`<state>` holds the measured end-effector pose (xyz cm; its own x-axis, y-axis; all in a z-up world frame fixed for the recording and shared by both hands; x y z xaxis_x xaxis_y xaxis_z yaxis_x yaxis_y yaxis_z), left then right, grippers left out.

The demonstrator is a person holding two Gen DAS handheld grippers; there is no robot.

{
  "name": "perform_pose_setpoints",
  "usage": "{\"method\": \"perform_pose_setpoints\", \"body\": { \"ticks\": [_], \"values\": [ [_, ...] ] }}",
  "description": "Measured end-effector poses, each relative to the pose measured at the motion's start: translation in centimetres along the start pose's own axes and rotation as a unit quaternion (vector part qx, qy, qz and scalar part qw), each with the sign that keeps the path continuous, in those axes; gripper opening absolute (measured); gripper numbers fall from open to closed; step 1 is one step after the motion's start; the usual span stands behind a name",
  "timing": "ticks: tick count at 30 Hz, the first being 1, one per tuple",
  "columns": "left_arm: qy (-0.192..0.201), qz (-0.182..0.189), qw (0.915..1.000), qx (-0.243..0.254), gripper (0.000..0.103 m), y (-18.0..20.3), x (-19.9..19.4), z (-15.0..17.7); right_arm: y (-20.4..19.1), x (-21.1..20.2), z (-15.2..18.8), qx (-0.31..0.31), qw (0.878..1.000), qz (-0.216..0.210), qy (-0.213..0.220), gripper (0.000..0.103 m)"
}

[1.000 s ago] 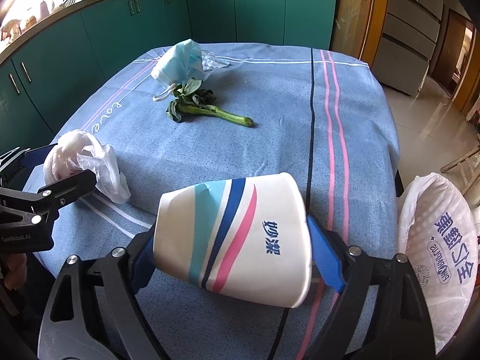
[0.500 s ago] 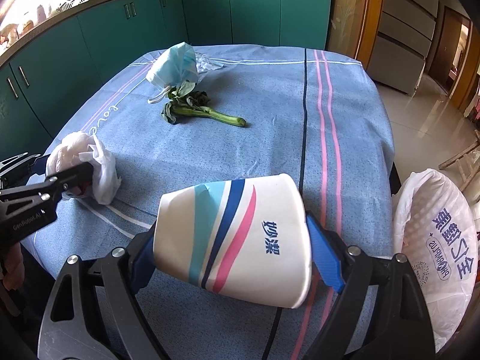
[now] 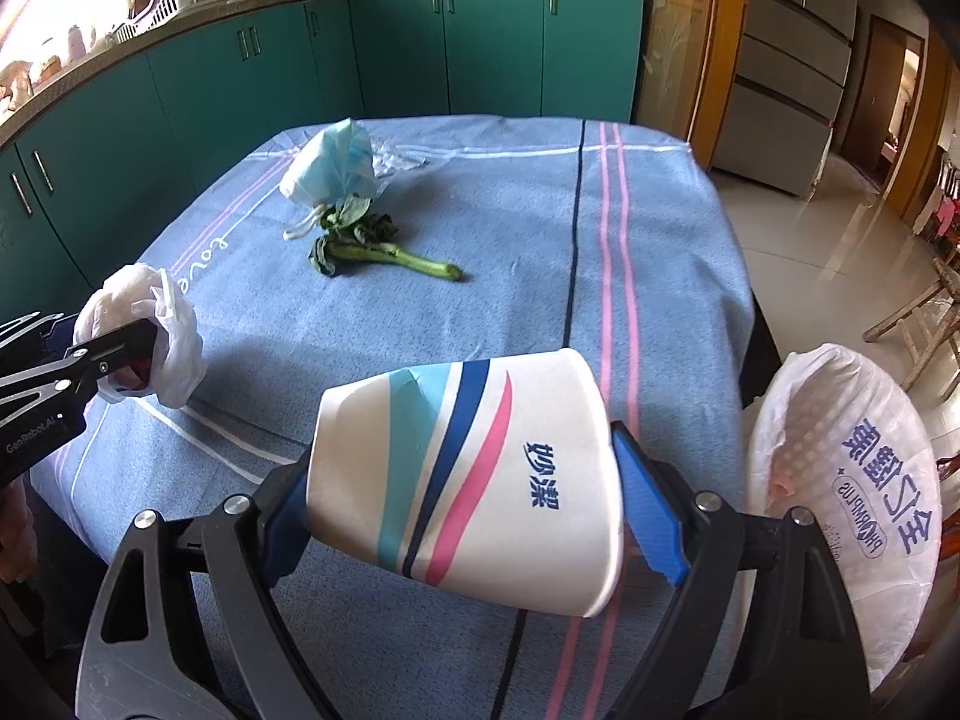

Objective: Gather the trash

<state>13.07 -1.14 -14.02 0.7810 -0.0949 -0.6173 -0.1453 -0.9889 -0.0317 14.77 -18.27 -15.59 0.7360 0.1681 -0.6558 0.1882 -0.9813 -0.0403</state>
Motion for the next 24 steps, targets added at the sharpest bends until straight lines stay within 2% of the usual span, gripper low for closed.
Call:
{"method": "perform_pose_setpoints", "body": {
  "ticks": [9,14,19,24],
  "values": [
    [0.030,-0.011,0.9992,0.022,0.040,1.3,-1.9,-1.1,1.4,-2.7,-0.7,0.004,0.999,0.014,0.045,0.086],
    [0.047,-0.007,0.9983,0.033,0.040,2.5,-2.9,-2.2,3.6,-5.2,-1.5,0.017,0.996,0.036,0.076,0.086],
    [0.064,0.009,0.9965,0.052,0.040,4.9,-3.8,-3.4,7.9,-8.1,-1.6,0.041,0.990,0.081,0.106,0.086],
    [0.071,0.032,0.9943,0.072,0.040,7.9,-3.9,-4.4,13.5,-10.5,-0.2,0.086,0.980,0.141,0.113,0.086]
  ]
}}
Point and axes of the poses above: each gripper's, at about its wrist camera, not at the fingertips, and x roughly the way its jaws point, y to its right, z to its underside, the point moved 3 cm from there along x, roughly the way its jaws point, and after that the axes turned 9 degrees about y, right-handed, at the moved point
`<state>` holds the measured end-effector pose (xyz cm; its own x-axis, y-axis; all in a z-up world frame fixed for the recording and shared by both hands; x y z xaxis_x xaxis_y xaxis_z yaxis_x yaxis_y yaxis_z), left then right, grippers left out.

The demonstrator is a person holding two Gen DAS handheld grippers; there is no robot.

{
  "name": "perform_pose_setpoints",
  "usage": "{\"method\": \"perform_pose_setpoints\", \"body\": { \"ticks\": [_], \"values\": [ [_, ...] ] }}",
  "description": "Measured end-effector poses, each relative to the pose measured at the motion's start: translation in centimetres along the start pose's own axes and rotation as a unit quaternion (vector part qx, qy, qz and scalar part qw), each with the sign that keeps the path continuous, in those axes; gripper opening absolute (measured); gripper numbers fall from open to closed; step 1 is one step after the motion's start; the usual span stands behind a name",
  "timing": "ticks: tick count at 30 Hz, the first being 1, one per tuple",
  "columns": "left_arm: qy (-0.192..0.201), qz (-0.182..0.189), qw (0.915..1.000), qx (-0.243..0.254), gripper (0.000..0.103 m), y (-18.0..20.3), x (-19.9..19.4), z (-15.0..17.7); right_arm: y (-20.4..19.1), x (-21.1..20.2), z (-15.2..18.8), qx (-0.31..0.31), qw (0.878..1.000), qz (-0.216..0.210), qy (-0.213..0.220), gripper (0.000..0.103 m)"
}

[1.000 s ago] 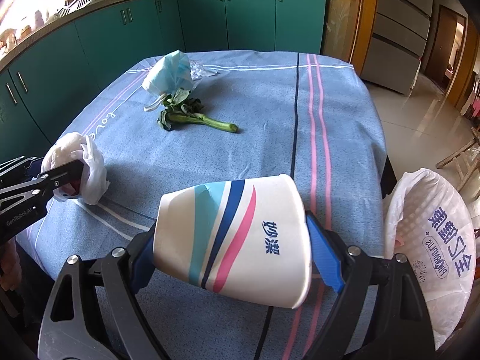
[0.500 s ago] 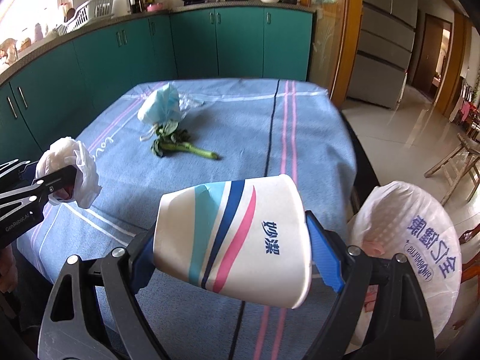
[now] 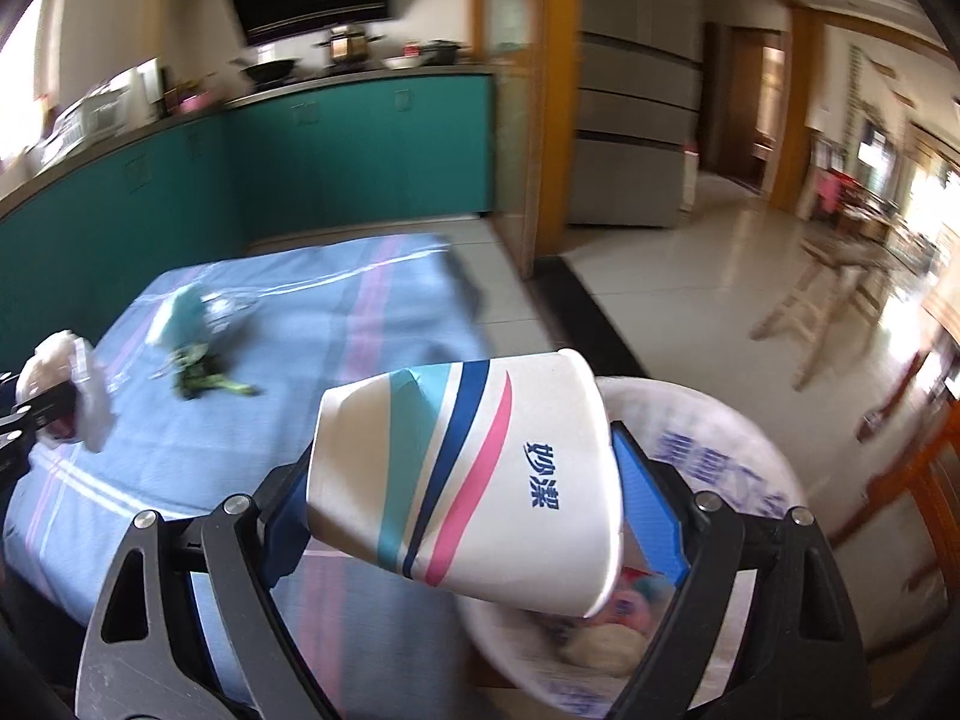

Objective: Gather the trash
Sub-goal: 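Carry the cup and white plastic bag to the white bin and open both grippers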

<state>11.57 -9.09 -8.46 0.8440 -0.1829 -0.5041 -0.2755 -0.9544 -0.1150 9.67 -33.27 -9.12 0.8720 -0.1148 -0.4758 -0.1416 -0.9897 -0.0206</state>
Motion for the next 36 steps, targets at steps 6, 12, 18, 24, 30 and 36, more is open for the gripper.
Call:
{"method": "perform_pose_setpoints", "body": {
  "ticks": [6,12,18,24,30,36],
  "values": [
    [-0.008,0.059,0.9978,0.028,0.040,5.5,1.7,-1.0,7.1,-1.1,1.4,0.047,0.996,0.071,-0.008,0.086],
    [-0.025,0.164,0.9853,0.041,0.040,13.6,4.8,-2.4,12.5,-3.5,2.6,0.080,0.990,0.120,-0.002,0.086],
    [-0.061,0.255,0.9610,0.088,0.041,23.8,7.9,-1.8,14.9,-4.5,4.1,0.095,0.985,0.147,-0.013,0.086],
    [-0.058,0.252,0.9552,0.144,0.078,27.1,9.2,-0.4,15.6,-4.2,4.7,0.101,0.983,0.150,-0.021,0.086],
    [-0.005,0.132,0.9835,0.123,0.082,18.8,9.1,-2.9,14.0,-1.6,4.0,0.093,0.987,0.123,-0.034,0.086],
    [0.009,-0.034,0.9991,0.024,0.092,3.8,12.2,-6.3,11.6,1.9,4.3,0.089,0.987,0.102,-0.084,0.087]
  ]
}}
Point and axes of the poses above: each gripper's, at about its wrist camera, not at the fingertips, and x roughly the way its jaws point, y to its right, z to its underside, the point moved 3 cm from there along x, roughly the way its jaws point, and after that the axes turned 9 degrees about y, right-handed, at the moved point
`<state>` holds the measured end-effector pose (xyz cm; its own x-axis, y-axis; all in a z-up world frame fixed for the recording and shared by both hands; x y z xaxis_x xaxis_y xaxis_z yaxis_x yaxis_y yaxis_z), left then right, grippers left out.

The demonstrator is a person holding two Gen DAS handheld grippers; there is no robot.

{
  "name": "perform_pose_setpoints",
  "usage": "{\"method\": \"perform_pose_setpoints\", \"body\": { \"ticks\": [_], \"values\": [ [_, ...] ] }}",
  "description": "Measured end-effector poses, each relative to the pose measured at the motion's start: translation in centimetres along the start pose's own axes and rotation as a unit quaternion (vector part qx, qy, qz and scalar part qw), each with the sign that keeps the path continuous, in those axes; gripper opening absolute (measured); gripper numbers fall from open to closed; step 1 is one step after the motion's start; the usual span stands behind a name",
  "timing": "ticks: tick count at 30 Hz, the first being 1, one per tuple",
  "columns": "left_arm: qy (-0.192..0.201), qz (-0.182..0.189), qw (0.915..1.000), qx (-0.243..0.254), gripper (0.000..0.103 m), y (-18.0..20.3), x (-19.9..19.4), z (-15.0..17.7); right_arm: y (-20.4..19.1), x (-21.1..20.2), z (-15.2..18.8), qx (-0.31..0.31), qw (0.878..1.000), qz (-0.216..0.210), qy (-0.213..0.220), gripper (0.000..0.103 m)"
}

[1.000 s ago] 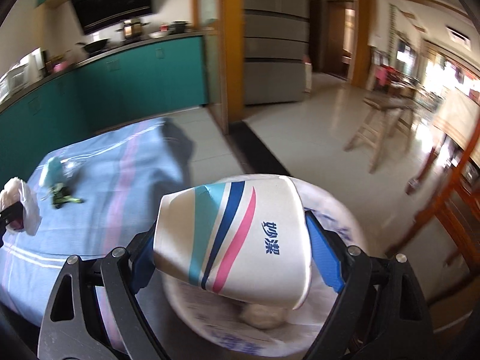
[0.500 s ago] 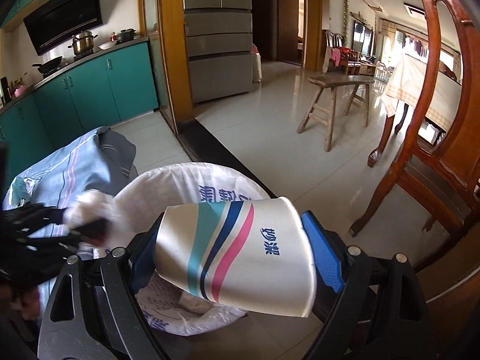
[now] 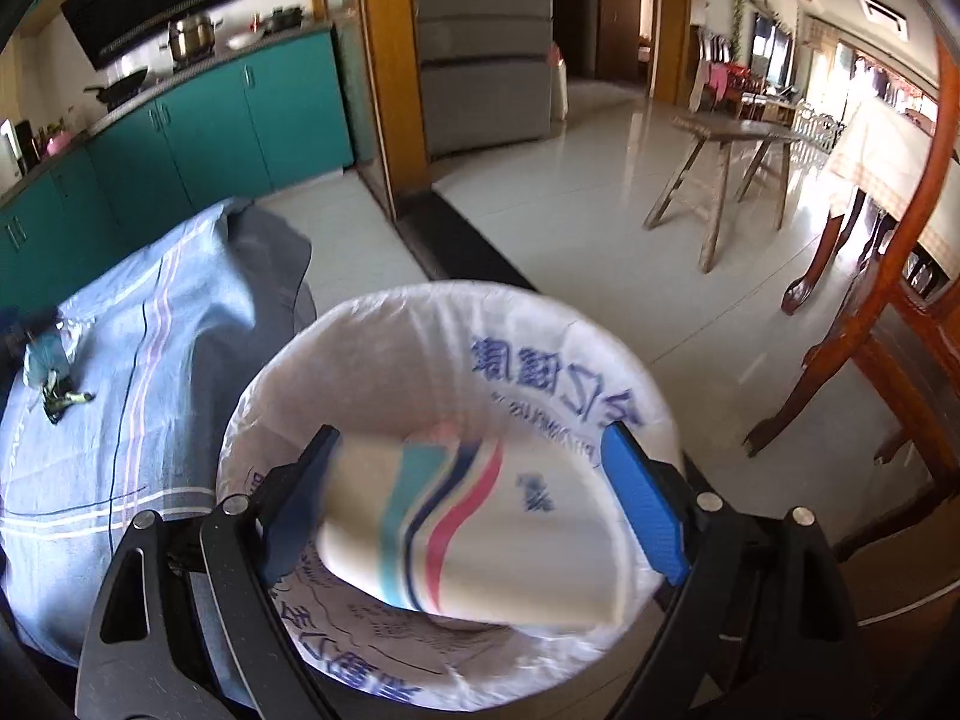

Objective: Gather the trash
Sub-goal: 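Carry the cup and white plastic bag to the white bin and open both grippers, then grasp the blue face mask with the left gripper while the right gripper grasps the green vegetable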

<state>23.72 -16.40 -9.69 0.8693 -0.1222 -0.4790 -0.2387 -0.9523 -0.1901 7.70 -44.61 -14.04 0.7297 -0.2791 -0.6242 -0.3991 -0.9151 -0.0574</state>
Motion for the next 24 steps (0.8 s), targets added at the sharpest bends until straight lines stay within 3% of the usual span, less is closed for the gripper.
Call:
{"method": "perform_pose_setpoints", "body": {
  "ticks": [1,4,7,9,11,12,13,14,15,19,24],
  "values": [
    [-0.009,-0.032,0.9994,-0.012,0.094,-2.9,1.5,-0.2,-0.4,0.3,0.1,-0.001,1.000,0.000,-0.005,0.089],
    [-0.047,-0.071,0.9956,-0.038,0.095,-8.7,5.7,-0.5,-1.8,0.6,0.2,-0.009,1.000,-0.005,-0.014,0.091],
    [-0.108,-0.036,0.9910,-0.070,0.098,-11.9,9.4,-0.1,-3.0,0.6,0.2,-0.019,1.000,-0.005,-0.017,0.093],
    [-0.155,0.003,0.9837,-0.091,0.098,-13.2,12.2,0.7,-3.8,0.6,0.1,-0.024,0.999,-0.008,-0.020,0.093],
    [-0.187,0.014,0.9774,-0.097,0.097,-13.6,13.9,1.8,-4.8,0.6,0.1,-0.031,0.999,-0.011,-0.021,0.093],
    [-0.192,0.019,0.9759,-0.102,0.095,-13.4,14.4,2.2,-5.3,0.5,0.1,-0.035,0.999,-0.014,-0.022,0.093],
    [-0.193,0.033,0.9743,-0.111,0.081,-13.6,14.6,2.7,-5.9,0.5,0.2,-0.040,0.999,-0.017,-0.023,0.093],
    [-0.202,0.051,0.9709,-0.118,0.058,-13.6,14.8,3.1,-6.4,0.5,0.2,-0.044,0.999,-0.020,-0.023,0.093],
    [-0.210,0.065,0.9676,-0.124,0.050,-13.6,14.7,3.6,-6.9,0.5,0.3,-0.049,0.998,-0.023,-0.025,0.093],
    [-0.197,0.094,0.9649,-0.146,0.043,-13.9,12.8,4.8,-8.9,1.1,0.4,-0.061,0.997,-0.038,-0.033,0.093],
    [-0.168,0.131,0.9623,-0.169,0.042,-14.1,6.7,6.8,-13.4,1.7,0.7,-0.088,0.992,-0.084,-0.039,0.093]
  ]
}}
Point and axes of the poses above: each gripper's, at about its wrist camera, not at the fingertips, and x roughly the way its jaws point, y to its right, z to its underside, the point moved 3 cm from there along x, roughly the way its jaws point, and after that the axes turned 9 degrees about y, right-handed, at the moved point
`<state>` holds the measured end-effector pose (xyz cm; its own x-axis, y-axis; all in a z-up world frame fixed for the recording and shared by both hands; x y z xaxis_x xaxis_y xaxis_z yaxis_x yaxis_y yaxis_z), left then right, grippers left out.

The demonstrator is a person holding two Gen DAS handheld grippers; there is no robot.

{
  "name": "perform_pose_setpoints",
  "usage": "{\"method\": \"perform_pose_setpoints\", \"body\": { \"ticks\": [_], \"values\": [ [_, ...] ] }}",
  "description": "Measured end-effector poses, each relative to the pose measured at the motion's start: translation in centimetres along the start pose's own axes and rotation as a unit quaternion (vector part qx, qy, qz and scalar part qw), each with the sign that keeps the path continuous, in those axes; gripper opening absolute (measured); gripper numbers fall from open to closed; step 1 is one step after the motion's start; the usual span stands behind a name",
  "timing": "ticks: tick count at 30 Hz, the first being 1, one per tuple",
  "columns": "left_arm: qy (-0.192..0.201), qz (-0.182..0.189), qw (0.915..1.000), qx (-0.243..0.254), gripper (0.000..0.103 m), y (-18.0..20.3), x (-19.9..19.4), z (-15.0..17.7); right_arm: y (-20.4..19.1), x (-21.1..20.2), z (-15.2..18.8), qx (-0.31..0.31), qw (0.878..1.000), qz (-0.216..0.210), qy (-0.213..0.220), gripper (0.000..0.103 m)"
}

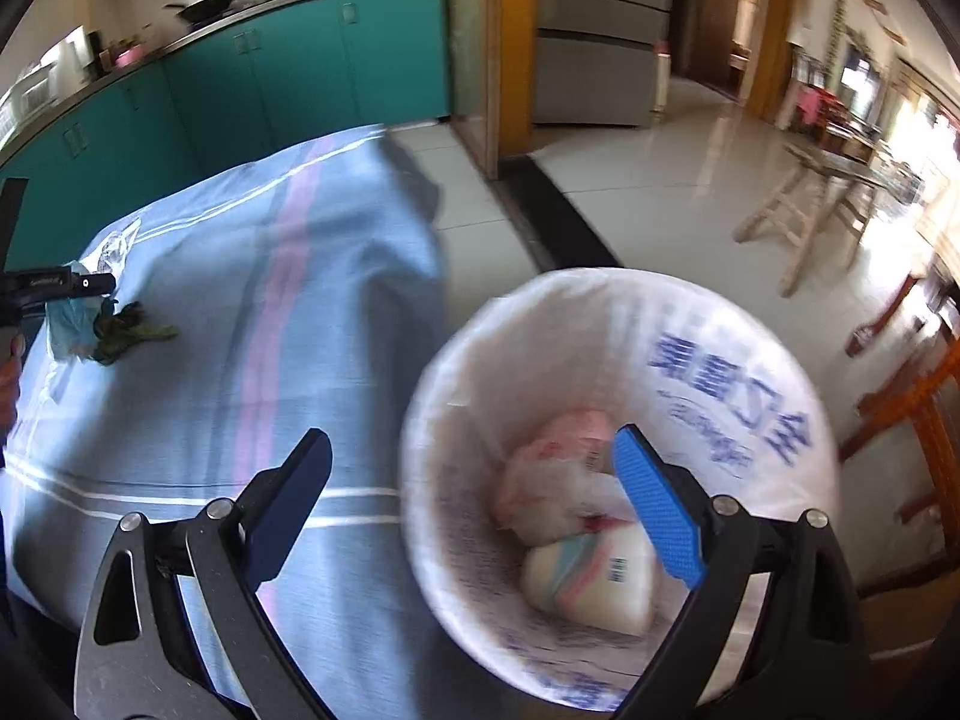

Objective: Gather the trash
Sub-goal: 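Grasp the blue face mask with the left gripper while the right gripper grasps the green vegetable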

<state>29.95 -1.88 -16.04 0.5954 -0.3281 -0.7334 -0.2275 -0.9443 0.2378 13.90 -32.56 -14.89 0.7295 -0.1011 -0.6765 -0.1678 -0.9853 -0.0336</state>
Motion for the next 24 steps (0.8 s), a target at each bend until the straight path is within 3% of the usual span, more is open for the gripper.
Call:
{"method": "perform_pose_setpoints", "body": {
  "ticks": [3,7,10,12,14,16,18,21,23,24],
  "values": [
    [0.013,0.015,0.9997,0.014,0.042,1.5,-3.3,3.2,-3.6,1.0,-0.6,-0.029,0.999,-0.035,-0.004,0.093],
    [0.031,-0.027,0.9991,0.009,0.045,0.8,-6.9,6.5,-9.9,2.9,-2.7,-0.079,0.990,-0.118,0.008,0.093],
    [0.032,-0.044,0.9985,-0.012,0.064,-0.6,-7.8,7.7,-15.1,4.5,-3.8,-0.135,0.977,-0.165,0.001,0.093],
    [0.040,-0.083,0.9958,-0.004,0.072,-1.3,-8.4,8.5,-18.5,5.6,-4.3,-0.163,0.969,-0.187,-0.014,0.093],
    [0.053,-0.100,0.9935,-0.005,0.083,-2.4,-9.1,8.7,-20.4,6.2,-4.5,-0.160,0.966,-0.201,-0.028,0.093],
    [0.059,-0.100,0.9931,-0.017,0.085,-3.3,-10.2,9.1,-21.8,6.8,-4.4,-0.142,0.963,-0.226,-0.049,0.093],
    [0.059,-0.093,0.9934,-0.034,0.085,-4.0,-11.1,9.7,-23.1,7.6,-3.8,-0.134,0.964,-0.222,-0.066,0.093],
    [0.056,-0.092,0.9934,-0.039,0.086,-4.4,-12.2,10.4,-24.4,8.7,-3.2,-0.137,0.971,-0.183,-0.072,0.092],
    [0.060,-0.096,0.9930,-0.035,0.088,-4.3,-12.6,10.7,-24.7,8.8,-2.7,-0.137,0.974,-0.168,-0.066,0.080],
    [0.060,-0.095,0.9931,-0.035,0.089,-4.4,-12.8,10.9,-24.7,8.6,-2.6,-0.141,0.974,-0.166,-0.058,0.066]
  ]
}}
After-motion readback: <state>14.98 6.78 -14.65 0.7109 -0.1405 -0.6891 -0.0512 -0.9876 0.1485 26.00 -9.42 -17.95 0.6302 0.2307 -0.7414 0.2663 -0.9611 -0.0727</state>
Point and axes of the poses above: each gripper's, at about its wrist camera, not at the fingertips, and x roughly the way its jaws point, y to its right, z to its underside, the point moved 3 cm from there along x, roughly the way its jaws point, and after that the axes turned 9 degrees about y, right-handed, at the moved point
